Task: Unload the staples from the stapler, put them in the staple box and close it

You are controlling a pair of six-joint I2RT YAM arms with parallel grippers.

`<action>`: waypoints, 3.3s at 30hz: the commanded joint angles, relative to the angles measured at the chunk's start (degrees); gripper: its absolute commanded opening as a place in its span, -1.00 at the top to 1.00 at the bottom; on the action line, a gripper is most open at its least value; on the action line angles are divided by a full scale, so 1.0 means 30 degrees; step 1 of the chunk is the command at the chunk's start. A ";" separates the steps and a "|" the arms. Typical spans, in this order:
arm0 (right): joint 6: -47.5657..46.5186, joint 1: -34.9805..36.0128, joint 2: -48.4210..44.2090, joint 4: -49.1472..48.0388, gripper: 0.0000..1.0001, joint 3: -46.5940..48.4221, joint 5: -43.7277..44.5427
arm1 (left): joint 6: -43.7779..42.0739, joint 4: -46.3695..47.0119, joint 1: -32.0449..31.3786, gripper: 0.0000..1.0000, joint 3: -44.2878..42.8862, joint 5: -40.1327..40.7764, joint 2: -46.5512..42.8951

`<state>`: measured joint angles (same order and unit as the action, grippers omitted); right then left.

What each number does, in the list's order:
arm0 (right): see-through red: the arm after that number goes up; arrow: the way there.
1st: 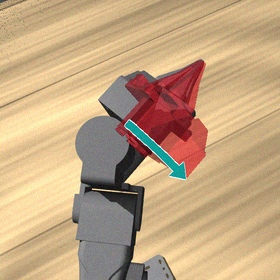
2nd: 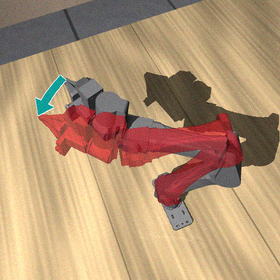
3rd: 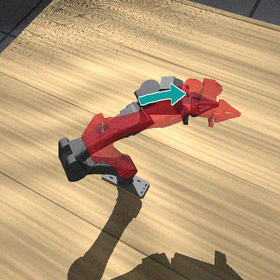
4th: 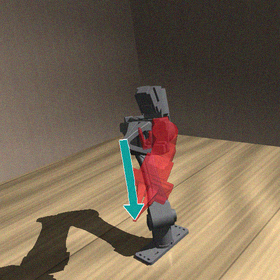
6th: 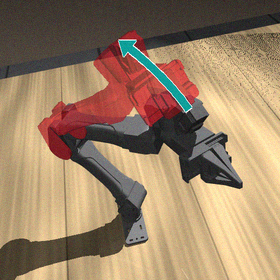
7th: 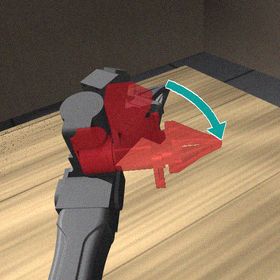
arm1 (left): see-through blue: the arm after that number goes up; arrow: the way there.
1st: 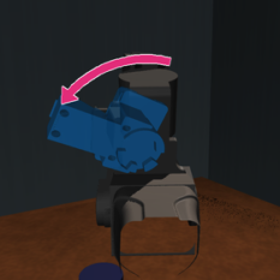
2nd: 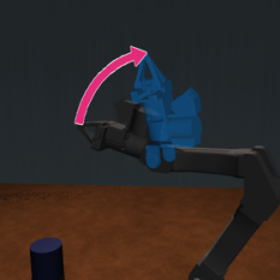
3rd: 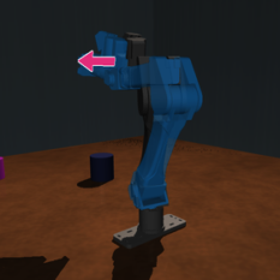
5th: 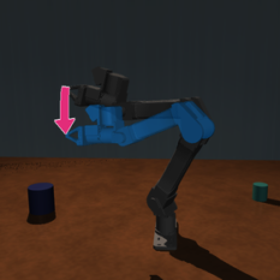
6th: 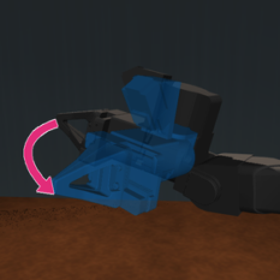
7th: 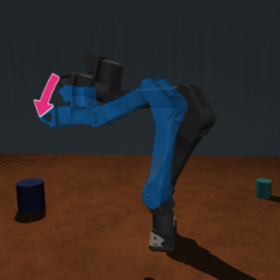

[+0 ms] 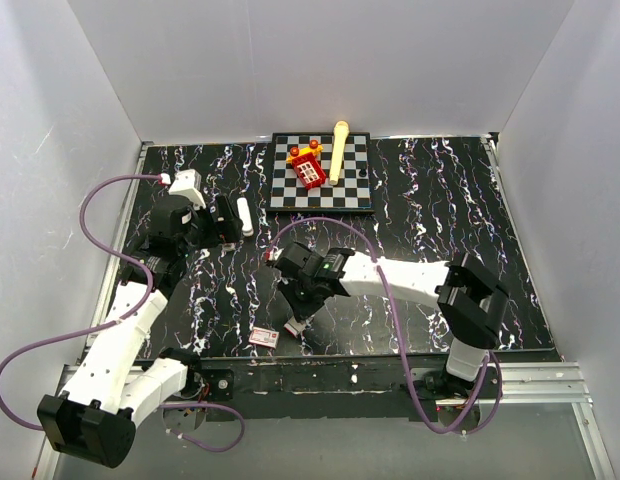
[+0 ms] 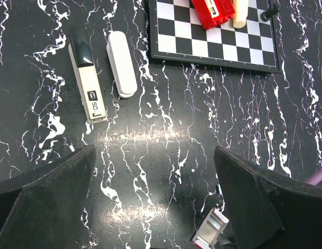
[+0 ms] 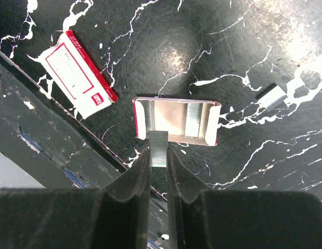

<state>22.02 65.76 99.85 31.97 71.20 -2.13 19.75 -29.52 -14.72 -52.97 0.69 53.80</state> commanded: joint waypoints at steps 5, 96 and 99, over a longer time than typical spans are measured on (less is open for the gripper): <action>-0.0397 0.0171 0.1079 0.0067 0.82 0.1432 -0.0433 | 0.0273 0.0025 0.0044 -0.96 0.0079 0.1088 -0.0531; 0.0482 0.0640 0.3250 0.1386 0.04 0.2956 0.1092 | 0.0331 0.0025 0.0073 -0.96 0.0049 0.0884 -0.0678; 0.0336 0.0640 0.2927 0.1474 0.04 0.3073 0.0857 | 0.0331 0.0025 0.0073 -0.96 0.0049 0.0913 -0.0678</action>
<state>23.70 67.24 111.09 35.51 78.24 1.10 20.62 -29.56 -14.72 -52.97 3.03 52.99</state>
